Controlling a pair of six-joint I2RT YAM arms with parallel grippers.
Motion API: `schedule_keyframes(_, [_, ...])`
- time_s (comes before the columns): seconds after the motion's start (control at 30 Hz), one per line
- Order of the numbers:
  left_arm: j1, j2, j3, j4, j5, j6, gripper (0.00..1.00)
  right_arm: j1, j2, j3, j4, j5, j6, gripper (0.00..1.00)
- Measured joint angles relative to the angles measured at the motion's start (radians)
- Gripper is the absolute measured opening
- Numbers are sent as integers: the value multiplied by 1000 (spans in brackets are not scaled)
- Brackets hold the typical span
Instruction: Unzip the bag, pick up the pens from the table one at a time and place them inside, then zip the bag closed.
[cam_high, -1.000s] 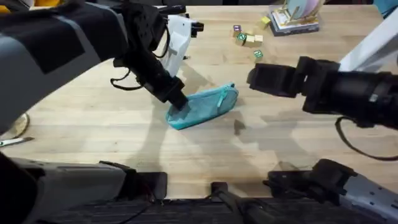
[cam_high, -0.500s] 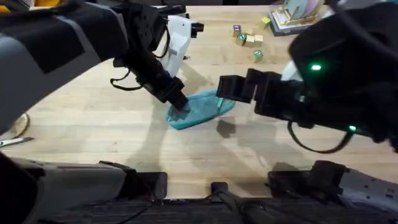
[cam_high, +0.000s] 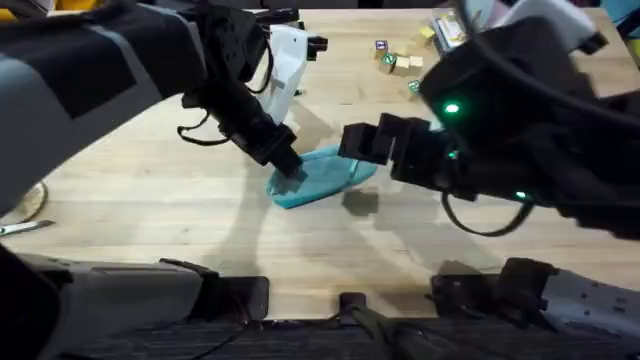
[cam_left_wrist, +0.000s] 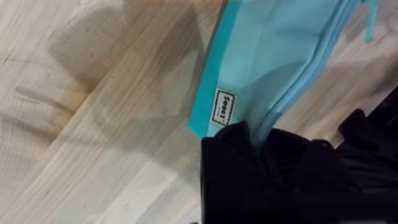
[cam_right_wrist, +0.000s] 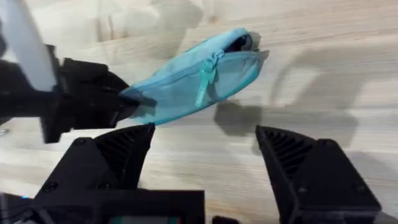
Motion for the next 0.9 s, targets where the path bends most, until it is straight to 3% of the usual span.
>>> schedule_keyframes(0.23, [0,0,0,0,0,0,42,0,91,0,37,2,11,999])
schedule_keyframes(0.9, [0,0,0,-1,0,0,42,-9,257,0,135,155,41,999])
